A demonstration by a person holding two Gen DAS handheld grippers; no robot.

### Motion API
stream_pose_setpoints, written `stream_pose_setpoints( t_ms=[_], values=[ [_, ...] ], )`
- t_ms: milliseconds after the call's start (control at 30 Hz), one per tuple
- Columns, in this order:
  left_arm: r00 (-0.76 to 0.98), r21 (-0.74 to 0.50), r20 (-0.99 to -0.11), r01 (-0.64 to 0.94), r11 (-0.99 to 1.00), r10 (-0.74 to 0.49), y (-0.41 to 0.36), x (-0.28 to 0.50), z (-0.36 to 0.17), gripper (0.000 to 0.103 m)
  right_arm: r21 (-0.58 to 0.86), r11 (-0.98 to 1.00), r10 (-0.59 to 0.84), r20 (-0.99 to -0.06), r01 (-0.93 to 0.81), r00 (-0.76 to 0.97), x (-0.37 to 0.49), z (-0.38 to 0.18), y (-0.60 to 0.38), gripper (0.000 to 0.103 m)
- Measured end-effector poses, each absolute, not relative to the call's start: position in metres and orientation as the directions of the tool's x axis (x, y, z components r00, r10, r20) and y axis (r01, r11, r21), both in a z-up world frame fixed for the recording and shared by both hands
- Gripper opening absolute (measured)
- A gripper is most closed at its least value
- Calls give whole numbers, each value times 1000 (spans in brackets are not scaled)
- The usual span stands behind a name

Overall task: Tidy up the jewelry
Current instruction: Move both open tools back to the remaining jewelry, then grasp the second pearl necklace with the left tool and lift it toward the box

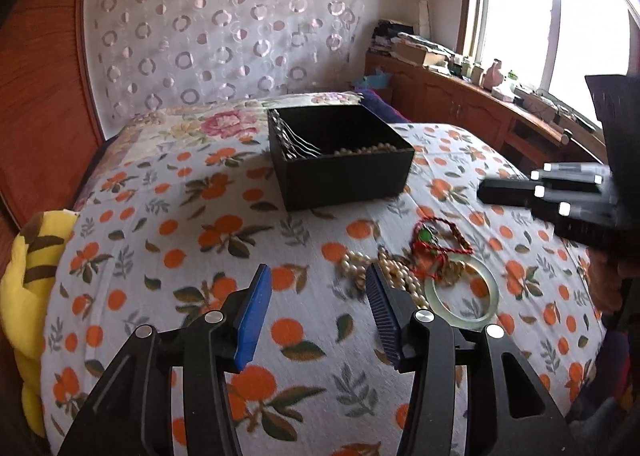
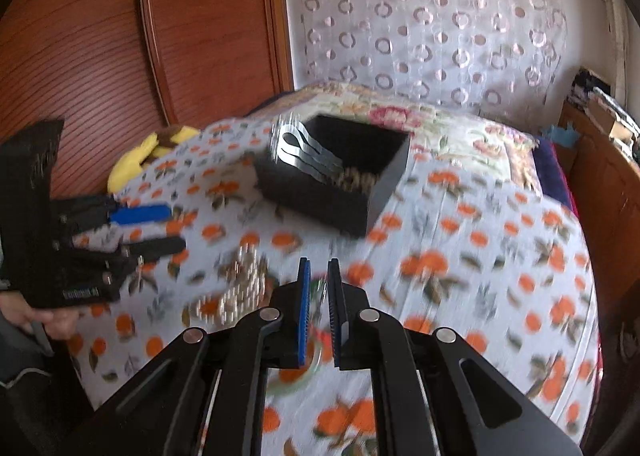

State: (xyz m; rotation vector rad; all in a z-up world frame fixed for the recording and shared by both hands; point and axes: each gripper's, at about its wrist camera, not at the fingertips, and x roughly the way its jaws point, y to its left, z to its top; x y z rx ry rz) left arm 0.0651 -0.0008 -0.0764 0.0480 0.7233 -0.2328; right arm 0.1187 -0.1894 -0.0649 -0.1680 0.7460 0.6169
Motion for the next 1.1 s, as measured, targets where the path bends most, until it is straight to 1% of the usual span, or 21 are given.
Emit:
stream_pose_setpoints(
  t_ms=[200,467,600,767,833,933,967,1100],
  values=[
    [711,-21,-673,258,966,-205,-14,58,-80,47,92,819,450,-717,-567,532,102,-95,-198,12],
    [685,-10,-699,277,961,-205,-24,59,-91,47,119,834,442,-727,-538,525,94,-104,-209,13],
    [673,-4,-711,284,959,-202,-28,60,-97,47,134,837,447,-727,-530,521,92,-107,-210,20],
    [657,-5,-727,283,959,-198,-30,62,-102,46,126,845,436,-725,-520,533,90,-108,-210,22],
    [650,-3,-735,284,959,-194,-31,63,-104,43,128,847,436,-721,-516,538,88,-109,-211,22],
    [628,1,-755,289,957,-189,-34,66,-110,33,135,849,438,-720,-511,538,89,-110,-213,22],
    [627,1,-756,290,957,-189,-34,66,-110,32,135,850,437,-721,-509,538,89,-110,-213,22],
    [628,15,-757,296,955,-183,-37,65,-111,30,130,851,433,-722,-509,539,89,-110,-213,22]
  ],
)
